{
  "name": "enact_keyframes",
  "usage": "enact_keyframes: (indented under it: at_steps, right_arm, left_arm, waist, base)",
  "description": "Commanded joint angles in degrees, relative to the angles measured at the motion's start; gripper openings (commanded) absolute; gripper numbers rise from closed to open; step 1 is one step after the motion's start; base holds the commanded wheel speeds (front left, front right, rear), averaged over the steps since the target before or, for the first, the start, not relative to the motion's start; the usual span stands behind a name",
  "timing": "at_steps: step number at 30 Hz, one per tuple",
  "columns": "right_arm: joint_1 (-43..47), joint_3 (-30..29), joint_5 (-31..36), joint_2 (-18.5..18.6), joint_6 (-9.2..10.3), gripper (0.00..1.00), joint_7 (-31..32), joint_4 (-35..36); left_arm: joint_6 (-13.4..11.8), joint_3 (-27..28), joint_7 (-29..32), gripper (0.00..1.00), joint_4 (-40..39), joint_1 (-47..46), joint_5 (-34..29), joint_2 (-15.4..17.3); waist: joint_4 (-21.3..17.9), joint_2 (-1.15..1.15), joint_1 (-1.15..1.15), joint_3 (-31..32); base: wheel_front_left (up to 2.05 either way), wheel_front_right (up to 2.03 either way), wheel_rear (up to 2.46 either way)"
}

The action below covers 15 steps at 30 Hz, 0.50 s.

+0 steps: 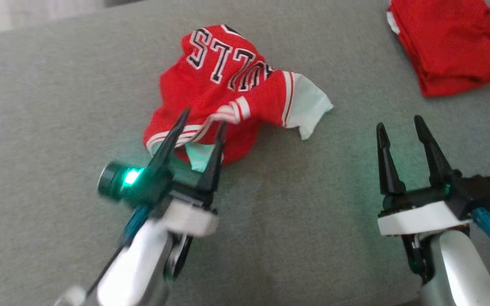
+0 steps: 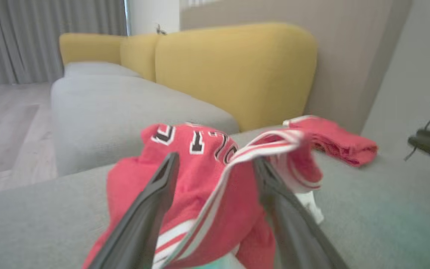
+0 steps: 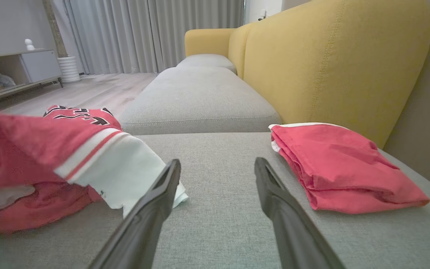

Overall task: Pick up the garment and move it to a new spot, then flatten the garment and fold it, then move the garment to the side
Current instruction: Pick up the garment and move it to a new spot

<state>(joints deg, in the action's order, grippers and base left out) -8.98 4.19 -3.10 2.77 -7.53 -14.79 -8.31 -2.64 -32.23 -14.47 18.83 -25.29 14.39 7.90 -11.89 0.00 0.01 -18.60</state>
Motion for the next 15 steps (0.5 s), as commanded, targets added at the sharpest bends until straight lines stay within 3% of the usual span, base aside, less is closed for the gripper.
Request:
enact_keyframes:
  at_steps: [1, 8, 15]
  right_arm:
    - [0.5, 0.5, -0.1, 0.1, 0.04, 1.00, -0.2, 1.0]
    - [3.5, -0.5, -0.5, 0.1, 0.04, 1.00, -0.2, -2.5]
    - [8.7, 0.2, -1.6, 0.1, 0.04, 1.00, -0.2, -1.2]
  left_arm:
    - [-1.2, 4.6, -0.5, 1.00, -4.7, 4.1, -0.6, -0.2]
    - [-2.2, 18.6, -0.5, 1.00, -18.5, 21.0, -4.5, -3.1]
    - [-2.7, 26.0, -0.5, 1.00, -24.0, 31.0, -8.4, -4.5]
  waist:
    - [2.8, 0.00, -0.01, 3.0]
    - [8.2, 0.00, -0.01, 11.6]
    - [10.0, 0.00, -0.01, 18.2]
  base:
    - [0.00, 0.00, 0.00]
    - [0.00, 0.00, 0.00]
    - [0.00, 0.00, 0.00]
